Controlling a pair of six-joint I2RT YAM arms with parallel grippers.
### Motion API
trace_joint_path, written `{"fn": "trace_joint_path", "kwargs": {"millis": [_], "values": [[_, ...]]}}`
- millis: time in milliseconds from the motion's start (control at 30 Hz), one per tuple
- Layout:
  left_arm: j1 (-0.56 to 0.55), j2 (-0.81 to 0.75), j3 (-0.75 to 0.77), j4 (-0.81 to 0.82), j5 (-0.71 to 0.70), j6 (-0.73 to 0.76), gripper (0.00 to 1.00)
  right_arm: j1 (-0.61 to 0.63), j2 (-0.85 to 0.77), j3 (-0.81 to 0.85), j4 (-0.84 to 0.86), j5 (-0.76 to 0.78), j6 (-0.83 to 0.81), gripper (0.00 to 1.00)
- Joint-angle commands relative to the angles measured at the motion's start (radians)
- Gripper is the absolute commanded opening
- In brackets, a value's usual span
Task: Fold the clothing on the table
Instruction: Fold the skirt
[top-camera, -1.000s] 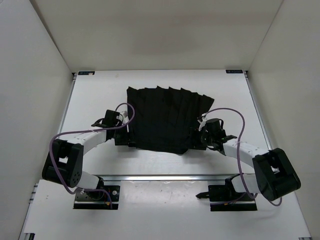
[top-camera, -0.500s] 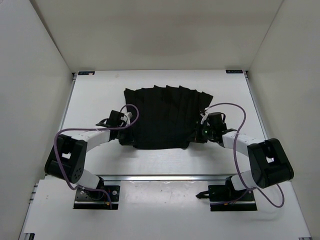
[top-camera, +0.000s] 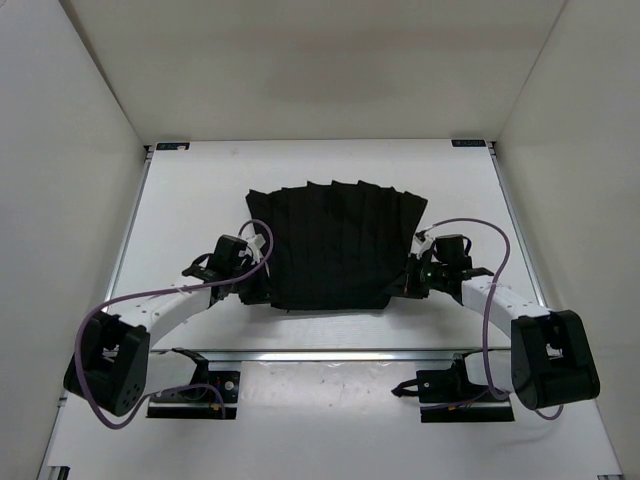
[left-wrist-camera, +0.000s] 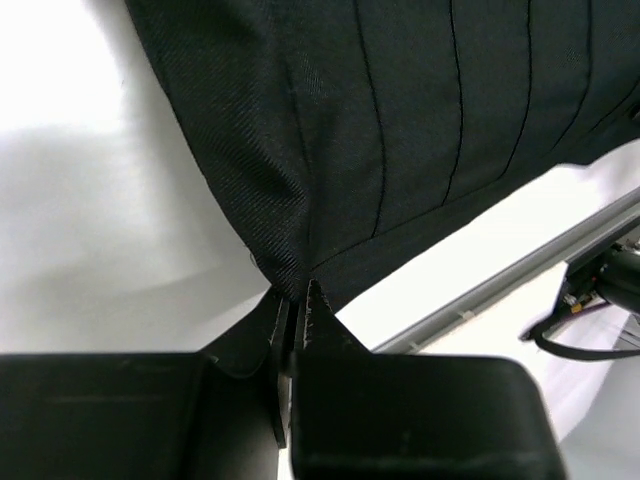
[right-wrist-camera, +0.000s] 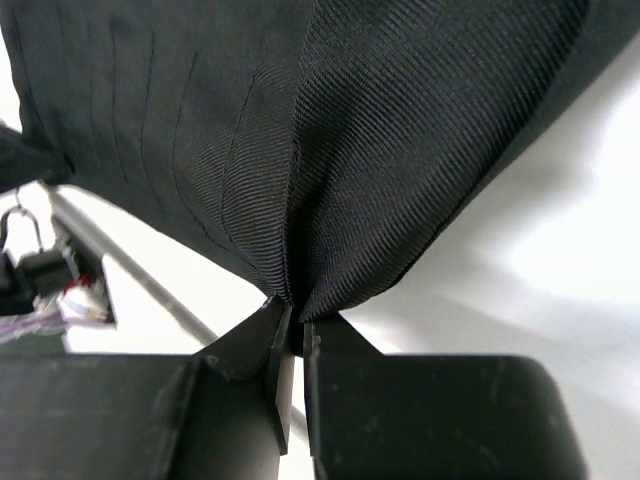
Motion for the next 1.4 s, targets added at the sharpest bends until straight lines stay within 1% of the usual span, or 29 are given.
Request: {"fn": "trace_joint_path", "kwargs": {"millis": [0, 67, 167, 233, 267, 333, 400, 467, 500, 533, 600, 667, 700, 767, 833, 867, 900, 933, 967, 1000, 1033, 1100, 1167, 1200, 1233, 1300, 1333, 1367], "values": [[0.051, -0.039, -0.009, -0.093, -0.043, 0.015, 0.00, -0.016, -0.018, 0.000, -0.031, -0.008, -0.030, 0.01], [0.062, -0.036, 0.064, -0.151, -0.049, 0.052, 0.00, -0.020, -0.004, 0.045, -0.060, -0.011, -0.036, 0.00], [0.028, -0.031, 0.155, -0.199, -0.104, 0.100, 0.00, -0.005, 0.028, 0.152, -0.099, -0.007, -0.050, 0.00], [0.037, -0.016, 0.184, -0.187, -0.118, 0.112, 0.00, -0.002, 0.043, 0.204, -0.087, -0.006, -0.056, 0.00], [0.056, -0.006, 0.195, -0.165, -0.103, 0.118, 0.00, -0.002, 0.047, 0.224, -0.070, -0.011, -0.055, 0.00], [0.088, 0.023, 0.221, -0.139, -0.087, 0.132, 0.00, -0.022, 0.066, 0.259, -0.048, -0.023, -0.053, 0.00], [0.090, 0.084, 0.270, -0.127, -0.087, 0.158, 0.00, -0.051, 0.105, 0.308, -0.037, -0.033, -0.065, 0.01], [0.087, 0.136, 0.369, -0.131, -0.118, 0.196, 0.00, -0.069, 0.166, 0.412, -0.062, -0.039, -0.096, 0.00], [0.090, 0.167, 0.426, -0.133, -0.133, 0.216, 0.00, -0.085, 0.177, 0.439, -0.076, -0.034, -0.129, 0.00], [0.097, 0.206, 0.461, -0.144, -0.135, 0.225, 0.00, -0.086, 0.213, 0.506, -0.088, -0.019, -0.146, 0.00], [0.111, 0.262, 0.588, -0.158, -0.145, 0.254, 0.00, -0.111, 0.257, 0.603, -0.116, -0.025, -0.171, 0.00], [0.119, 0.293, 0.667, -0.161, -0.162, 0.261, 0.00, -0.126, 0.290, 0.700, -0.105, -0.013, -0.171, 0.00], [0.117, 0.297, 0.693, -0.155, -0.170, 0.261, 0.00, -0.131, 0.301, 0.711, -0.091, -0.016, -0.167, 0.00], [0.119, 0.290, 0.696, -0.150, -0.179, 0.259, 0.00, -0.135, 0.300, 0.726, -0.080, -0.025, -0.159, 0.00], [0.119, 0.268, 0.640, -0.148, -0.185, 0.259, 0.00, -0.131, 0.288, 0.696, -0.088, -0.023, -0.159, 0.00], [0.110, 0.238, 0.618, -0.151, -0.185, 0.261, 0.00, -0.126, 0.271, 0.657, -0.100, -0.016, -0.167, 0.00], [0.096, 0.224, 0.562, -0.167, -0.194, 0.262, 0.00, -0.122, 0.243, 0.604, -0.106, -0.007, -0.173, 0.00], [0.087, 0.181, 0.504, -0.179, -0.211, 0.267, 0.00, -0.103, 0.222, 0.568, -0.125, 0.003, -0.174, 0.00], [0.062, 0.134, 0.473, -0.190, -0.218, 0.270, 0.00, -0.099, 0.184, 0.494, -0.126, 0.006, -0.176, 0.00], [0.033, 0.082, 0.407, -0.211, -0.240, 0.267, 0.00, -0.085, 0.141, 0.417, -0.152, 0.018, -0.180, 0.00], [0.019, 0.052, 0.338, -0.237, -0.251, 0.268, 0.00, -0.079, 0.117, 0.383, -0.169, 0.029, -0.177, 0.00], [-0.025, -0.067, 0.278, -0.297, -0.251, 0.233, 0.00, -0.053, 0.021, 0.277, -0.224, 0.004, -0.159, 0.00], [-0.032, -0.162, 0.279, -0.380, -0.244, 0.200, 0.00, -0.030, -0.053, 0.263, -0.318, 0.003, -0.145, 0.00], [-0.021, -0.208, 0.287, -0.391, -0.233, 0.189, 0.00, -0.013, -0.090, 0.278, -0.329, 0.000, -0.138, 0.00], [0.007, -0.219, 0.313, -0.403, -0.237, 0.181, 0.00, -0.007, -0.104, 0.286, -0.338, 0.001, -0.127, 0.00], [0.056, -0.197, 0.359, -0.397, -0.241, 0.195, 0.00, -0.013, -0.108, 0.324, -0.294, -0.051, -0.090, 0.00], [0.076, -0.175, 0.380, -0.374, -0.250, 0.213, 0.00, -0.017, -0.073, 0.342, -0.239, -0.068, -0.079, 0.00], [0.083, -0.108, 0.399, -0.351, -0.248, 0.231, 0.00, -0.022, -0.050, 0.350, -0.197, -0.065, -0.075, 0.00]]}}
